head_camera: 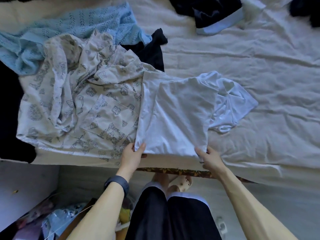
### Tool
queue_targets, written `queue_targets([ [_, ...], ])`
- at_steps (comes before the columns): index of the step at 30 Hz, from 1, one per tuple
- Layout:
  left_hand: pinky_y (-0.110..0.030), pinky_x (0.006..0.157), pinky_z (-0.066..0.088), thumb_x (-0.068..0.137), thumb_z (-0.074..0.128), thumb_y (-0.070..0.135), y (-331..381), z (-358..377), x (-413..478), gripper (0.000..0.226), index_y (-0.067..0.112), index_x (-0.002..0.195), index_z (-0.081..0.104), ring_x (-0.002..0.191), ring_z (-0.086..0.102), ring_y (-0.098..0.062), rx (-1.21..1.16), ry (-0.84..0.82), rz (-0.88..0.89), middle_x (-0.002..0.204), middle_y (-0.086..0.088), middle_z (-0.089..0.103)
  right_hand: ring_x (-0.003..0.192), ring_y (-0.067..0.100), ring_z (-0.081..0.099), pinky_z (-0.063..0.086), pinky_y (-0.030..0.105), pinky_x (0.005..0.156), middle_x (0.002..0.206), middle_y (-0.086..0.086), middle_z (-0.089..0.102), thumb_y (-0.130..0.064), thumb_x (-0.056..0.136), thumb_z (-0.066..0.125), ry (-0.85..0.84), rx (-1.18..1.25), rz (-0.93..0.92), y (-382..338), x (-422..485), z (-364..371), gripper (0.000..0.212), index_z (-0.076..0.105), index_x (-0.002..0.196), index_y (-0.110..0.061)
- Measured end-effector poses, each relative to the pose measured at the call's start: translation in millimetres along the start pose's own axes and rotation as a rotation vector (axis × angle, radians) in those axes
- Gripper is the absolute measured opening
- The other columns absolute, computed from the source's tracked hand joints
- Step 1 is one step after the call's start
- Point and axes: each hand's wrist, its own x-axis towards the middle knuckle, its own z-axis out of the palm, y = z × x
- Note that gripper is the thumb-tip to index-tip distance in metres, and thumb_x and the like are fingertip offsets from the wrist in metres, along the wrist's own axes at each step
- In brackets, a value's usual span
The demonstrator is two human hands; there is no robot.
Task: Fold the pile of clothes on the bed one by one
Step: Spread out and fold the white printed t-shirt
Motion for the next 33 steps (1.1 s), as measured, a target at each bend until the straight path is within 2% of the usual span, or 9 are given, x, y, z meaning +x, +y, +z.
queue_targets([
  [3, -0.038, 0.075, 0.05, 0.096, 0.063, 0.038, -4.6, 1.6, -10.7, 0.022, 0.016, 0.093, 0.067, 0.086, 0.067, -0.024, 0.055, 0.084, 0.095, 0.09, -0.002, 0.071, 0.054, 0.011, 0.048, 0.036, 0.018, 0.048, 0.055, -0.014, 0.053, -0.034, 0.1, 0.063, 0.084, 0.032, -0.163, 6.2, -13.0, -15.7, 0.027, 0.059, 0.078, -0.018],
  [8, -0.033, 0.068, 0.044, 0.1, 0.057, 0.034, -30.3, 8.9, -40.9, 0.018, 0.02, 0.089, 0.06, 0.088, 0.063, -0.026, 0.258, 0.089, 0.071, 0.087, 0.002, 0.064, 0.069, 0.016, 0.062, 0.04, 0.019, 0.054, 0.071, -0.001, 0.062, -0.033, 0.102, 0.057, 0.189, -0.179, -0.244, 50.8, -31.3, -12.1, 0.028, 0.061, 0.08, -0.016],
  [10, -0.034, 0.07, 0.042, 0.103, 0.052, 0.036, -43.2, 16.9, -48.6, 0.022, 0.014, 0.105, 0.057, 0.096, 0.061, -0.029, 0.323, 0.098, 0.019, 0.095, 0.001, 0.06, 0.079, 0.022, 0.061, 0.038, 0.016, 0.058, 0.076, -0.004, 0.063, -0.034, 0.102, 0.055, 0.148, -0.254, -0.222, 75.7, -28.9, -4.3, 0.024, 0.059, 0.08, -0.024],
  [12, -0.035, 0.076, 0.041, 0.103, 0.05, 0.036, -46.6, 24.2, -53.0, 0.029, 0.012, 0.12, 0.052, 0.104, 0.059, -0.031, 0.328, 0.134, -0.012, 0.107, -0.002, 0.057, 0.091, 0.026, 0.06, 0.04, 0.024, 0.064, 0.088, -0.004, 0.063, -0.034, 0.102, 0.055, 0.131, -0.289, -0.189, 87.1, -27.1, -2.7, 0.014, 0.059, 0.093, -0.024],
  [14, -0.039, 0.085, 0.043, 0.1, 0.054, 0.031, -47.8, 30.2, -54.4, 0.035, 0.012, 0.128, 0.046, 0.11, 0.054, -0.033, 0.379, 0.207, 0.009, 0.122, -0.009, 0.055, 0.109, 0.03, 0.057, 0.045, 0.035, 0.082, 0.113, 0.006, 0.061, -0.037, 0.098, 0.058, 0.181, -0.401, -0.193, 91.4, -22.6, -5.0, 0.032, 0.058, 0.121, -0.016],
  [18, -0.053, 0.111, 0.029, 0.088, 0.061, 0.031, -27.7, 47.4, -46.4, 0.064, 0.014, 0.146, 0.039, 0.138, 0.035, -0.033, 0.793, 0.443, 0.53, 0.151, -0.013, 0.034, 0.13, 0.039, 0.046, 0.038, 0.05, 0.107, 0.143, 0.017, 0.047, -0.036, 0.094, 0.063, 0.585, -0.585, -0.518, 60.8, -9.1, -2.3, 0.055, 0.05, 0.139, -0.007],
  [22, -0.055, 0.121, 0.002, 0.093, 0.045, 0.051, 24.3, 73.0, 8.2, 0.072, 0.024, 0.158, 0.026, 0.154, 0.011, -0.023, 1.147, 0.266, 1.009, 0.166, -0.004, 0.016, 0.153, 0.029, 0.022, 0.014, 0.053, 0.121, 0.165, 0.011, 0.027, -0.043, 0.098, 0.046, 0.677, -0.826, -0.925, -3.6, 46.4, 15.3, 0.065, 0.036, 0.157, -0.017],
  [28, -0.059, 0.12, -0.01, 0.098, 0.01, 0.068, 83.5, 53.1, 121.8, 0.066, 0.043, 0.157, -0.004, 0.153, -0.011, -0.029, 1.406, 0.289, 0.874, 0.166, 0.007, -0.01, 0.157, 0.016, -0.006, -0.013, 0.056, 0.121, 0.171, -0.003, 0.0, -0.063, 0.102, 0.02, 0.599, -1.002, -0.669, -79.2, 138.4, -7.8, 0.067, 0.006, 0.161, -0.036],
  [33, -0.057, 0.121, -0.009, 0.102, 0.023, 0.06, 78.7, 54.2, 113.5, 0.065, 0.038, 0.159, 0.0, 0.154, -0.012, -0.025, 1.256, 0.275, 0.86, 0.168, 0.001, -0.008, 0.157, 0.021, -0.005, -0.006, 0.058, 0.122, 0.171, 0.002, -0.001, -0.065, 0.099, 0.029, 0.615, -0.908, -0.68, -76.0, 124.9, -4.2, 0.072, 0.007, 0.161, -0.036],
])
